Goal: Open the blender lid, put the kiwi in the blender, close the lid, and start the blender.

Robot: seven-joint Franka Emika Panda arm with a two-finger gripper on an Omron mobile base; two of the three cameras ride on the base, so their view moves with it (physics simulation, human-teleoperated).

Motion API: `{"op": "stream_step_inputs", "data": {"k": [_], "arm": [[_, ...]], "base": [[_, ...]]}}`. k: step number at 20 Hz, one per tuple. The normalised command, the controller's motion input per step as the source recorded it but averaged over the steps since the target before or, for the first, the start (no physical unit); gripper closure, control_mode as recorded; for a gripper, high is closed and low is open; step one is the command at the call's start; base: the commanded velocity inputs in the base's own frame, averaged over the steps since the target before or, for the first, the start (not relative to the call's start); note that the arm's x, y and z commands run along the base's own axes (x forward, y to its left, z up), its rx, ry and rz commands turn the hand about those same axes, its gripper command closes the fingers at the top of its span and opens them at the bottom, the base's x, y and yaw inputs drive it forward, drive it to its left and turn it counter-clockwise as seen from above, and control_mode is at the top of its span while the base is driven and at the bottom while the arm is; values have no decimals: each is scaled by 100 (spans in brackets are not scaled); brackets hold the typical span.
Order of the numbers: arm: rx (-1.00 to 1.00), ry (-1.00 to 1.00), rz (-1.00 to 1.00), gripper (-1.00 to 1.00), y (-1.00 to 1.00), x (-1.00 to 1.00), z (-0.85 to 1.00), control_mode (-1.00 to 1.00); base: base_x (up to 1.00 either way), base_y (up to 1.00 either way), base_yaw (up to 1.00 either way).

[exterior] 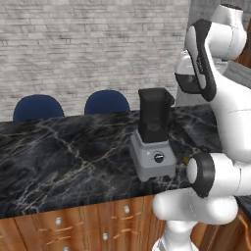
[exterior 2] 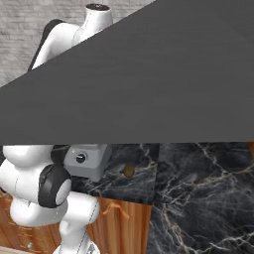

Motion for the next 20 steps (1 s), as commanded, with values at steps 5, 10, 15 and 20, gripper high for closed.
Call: {"op": "stream_step_inputs", "data": {"k": [5, 10, 15, 20], "arm": [[12, -3, 0, 100, -100, -49, -69, -100], [11, -2, 0, 100, -100, -36, -96, -100], [5, 0, 0, 100, -100, -1, -100, -100], [1, 3, 0, 100, -96, 3, -96, -100]], "base": [[0, 0, 0], [0, 0, 0], [0, 0, 0], [0, 0, 0]]}}
